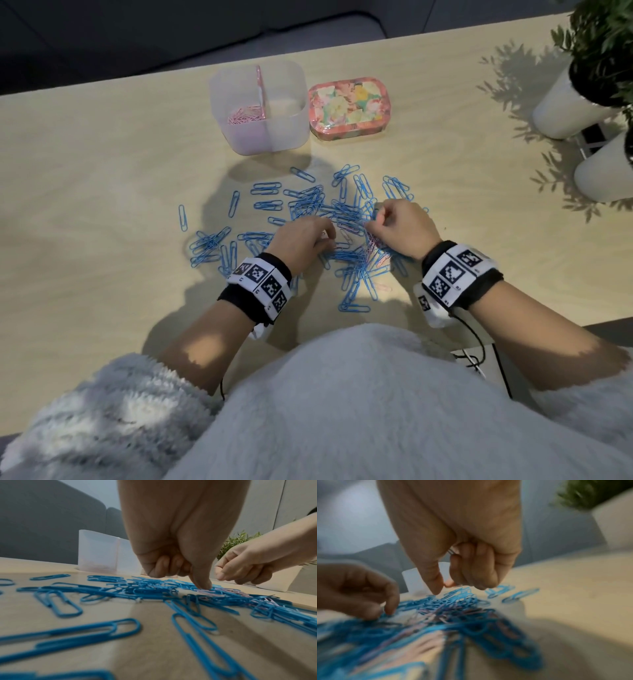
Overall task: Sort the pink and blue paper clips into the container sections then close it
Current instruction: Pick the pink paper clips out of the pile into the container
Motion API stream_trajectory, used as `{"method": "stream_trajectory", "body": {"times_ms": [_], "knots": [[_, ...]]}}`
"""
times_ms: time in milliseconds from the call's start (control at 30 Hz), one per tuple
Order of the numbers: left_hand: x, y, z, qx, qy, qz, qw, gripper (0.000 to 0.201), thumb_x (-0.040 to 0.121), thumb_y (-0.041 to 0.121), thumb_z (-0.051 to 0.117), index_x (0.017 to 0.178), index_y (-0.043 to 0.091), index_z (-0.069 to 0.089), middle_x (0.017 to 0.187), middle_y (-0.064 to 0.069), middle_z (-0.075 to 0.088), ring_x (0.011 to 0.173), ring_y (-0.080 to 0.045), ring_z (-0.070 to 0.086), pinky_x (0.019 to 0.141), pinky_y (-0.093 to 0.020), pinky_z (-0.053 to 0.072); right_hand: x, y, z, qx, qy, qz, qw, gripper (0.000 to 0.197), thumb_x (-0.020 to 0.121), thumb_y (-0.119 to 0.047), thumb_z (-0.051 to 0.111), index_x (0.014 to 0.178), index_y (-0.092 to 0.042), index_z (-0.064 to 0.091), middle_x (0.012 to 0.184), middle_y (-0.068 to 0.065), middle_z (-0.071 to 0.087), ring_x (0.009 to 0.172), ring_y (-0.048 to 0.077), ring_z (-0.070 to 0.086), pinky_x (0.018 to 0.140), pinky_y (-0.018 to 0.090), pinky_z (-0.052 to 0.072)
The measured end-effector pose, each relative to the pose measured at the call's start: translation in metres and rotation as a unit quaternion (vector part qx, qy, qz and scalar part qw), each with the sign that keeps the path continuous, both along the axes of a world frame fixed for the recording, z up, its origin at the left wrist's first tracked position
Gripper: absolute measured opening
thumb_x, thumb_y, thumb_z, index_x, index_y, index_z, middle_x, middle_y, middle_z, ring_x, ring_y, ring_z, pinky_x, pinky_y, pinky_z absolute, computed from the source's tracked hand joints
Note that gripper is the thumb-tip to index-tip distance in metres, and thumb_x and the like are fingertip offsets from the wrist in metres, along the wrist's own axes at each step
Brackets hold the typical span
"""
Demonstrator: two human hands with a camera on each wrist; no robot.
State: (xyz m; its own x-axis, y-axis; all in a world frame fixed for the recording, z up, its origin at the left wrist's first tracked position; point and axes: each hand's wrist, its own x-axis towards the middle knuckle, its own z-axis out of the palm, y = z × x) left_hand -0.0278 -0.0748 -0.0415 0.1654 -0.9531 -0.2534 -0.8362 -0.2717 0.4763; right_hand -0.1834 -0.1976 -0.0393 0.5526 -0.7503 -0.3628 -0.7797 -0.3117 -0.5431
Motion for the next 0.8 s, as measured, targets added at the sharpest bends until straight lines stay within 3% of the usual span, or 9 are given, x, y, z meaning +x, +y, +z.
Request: {"method": "stream_trajectory", "body": {"times_ms": [67, 167, 267, 400, 500, 567, 667, 800], "knots": [[-0.003, 0.0, -0.001, 0.008, -0.01, -0.019, 1.0, 0.018, 0.089, 0.031, 0.055, 0.1, 0.017, 0.061, 0.098, -0.002, 0.06, 0.096, -0.023, 0.058, 0.075, -0.033, 0.044, -0.007, 0.005, 0.004, -0.055, 0.073, 0.037, 0.995, 0.035, 0.075, -0.049, 0.064, 0.063, -0.019, 0.05, 0.069, 0.0, 0.061, 0.072, 0.024, 0.056, 0.063, 0.029, 0.037], [-0.005, -0.004, -0.002, 0.023, -0.013, -0.025, 0.999, 0.018, 0.089, 0.03, 0.055, 0.099, 0.017, 0.061, 0.103, -0.004, 0.061, 0.098, -0.024, 0.058, 0.075, -0.033, 0.044, -0.008, 0.011, 0.0, -0.051, 0.1, 0.057, 0.992, 0.032, 0.074, -0.047, 0.067, 0.069, -0.02, 0.052, 0.075, 0.001, 0.061, 0.081, 0.026, 0.059, 0.065, 0.027, 0.034], [-0.001, -0.005, -0.001, 0.027, -0.03, -0.033, 0.999, 0.019, 0.092, 0.027, 0.051, 0.099, 0.014, 0.061, 0.106, -0.006, 0.061, 0.099, -0.026, 0.058, 0.078, -0.037, 0.047, -0.005, 0.01, -0.007, 0.002, 0.056, 0.03, 0.998, 0.019, 0.078, -0.034, 0.066, 0.069, -0.021, 0.055, 0.076, 0.002, 0.063, 0.084, 0.026, 0.061, 0.068, 0.028, 0.039], [0.009, -0.002, -0.001, 0.003, -0.017, 0.006, 1.0, 0.016, 0.093, 0.024, 0.048, 0.096, 0.012, 0.059, 0.1, -0.005, 0.061, 0.089, -0.023, 0.057, 0.071, -0.032, 0.042, -0.011, -0.004, -0.009, 0.047, -0.035, -0.002, 0.998, 0.027, 0.083, -0.025, 0.064, 0.058, -0.019, 0.058, 0.064, 0.008, 0.067, 0.069, 0.027, 0.066, 0.073, 0.033, 0.051], [0.014, -0.002, 0.002, -0.022, 0.095, 0.089, 0.991, 0.012, 0.092, 0.02, 0.048, 0.086, 0.012, 0.055, 0.074, 0.002, 0.051, 0.065, -0.013, 0.045, 0.062, -0.027, 0.034, -0.018, -0.013, -0.007, 0.086, -0.121, -0.009, 0.989, 0.04, 0.085, -0.015, 0.063, 0.047, -0.021, 0.054, 0.052, 0.0, 0.056, 0.054, 0.017, 0.051, 0.064, 0.031, 0.043], [0.016, -0.007, 0.007, -0.025, 0.193, 0.154, 0.969, 0.013, 0.092, 0.018, 0.049, 0.082, 0.011, 0.052, 0.064, 0.005, 0.045, 0.055, -0.006, 0.041, 0.054, -0.022, 0.033, -0.02, -0.016, -0.003, 0.141, -0.187, -0.05, 0.971, 0.043, 0.088, -0.009, 0.059, 0.047, -0.021, 0.054, 0.053, -0.009, 0.052, 0.054, 0.01, 0.043, 0.061, 0.026, 0.039], [0.021, -0.012, 0.012, -0.006, 0.324, 0.199, 0.925, 0.015, 0.093, 0.016, 0.049, 0.081, 0.011, 0.056, 0.065, 0.008, 0.056, 0.044, 0.0, 0.039, 0.045, -0.011, 0.032, -0.021, -0.018, 0.005, 0.271, -0.238, -0.12, 0.925, 0.039, 0.093, -0.009, 0.051, 0.057, -0.014, 0.065, 0.058, 0.004, 0.052, 0.055, 0.01, 0.041, 0.05, 0.017, 0.036], [0.022, -0.017, 0.011, 0.021, 0.453, 0.237, 0.859, 0.018, 0.096, 0.008, 0.042, 0.095, 0.015, 0.059, 0.071, 0.003, 0.056, 0.041, 0.001, 0.038, 0.043, -0.01, 0.033, -0.019, -0.021, 0.012, 0.358, -0.237, -0.169, 0.887, 0.024, 0.094, -0.004, 0.044, 0.079, -0.004, 0.062, 0.046, -0.003, 0.058, 0.037, 0.002, 0.046, 0.034, 0.012, 0.028]]}}
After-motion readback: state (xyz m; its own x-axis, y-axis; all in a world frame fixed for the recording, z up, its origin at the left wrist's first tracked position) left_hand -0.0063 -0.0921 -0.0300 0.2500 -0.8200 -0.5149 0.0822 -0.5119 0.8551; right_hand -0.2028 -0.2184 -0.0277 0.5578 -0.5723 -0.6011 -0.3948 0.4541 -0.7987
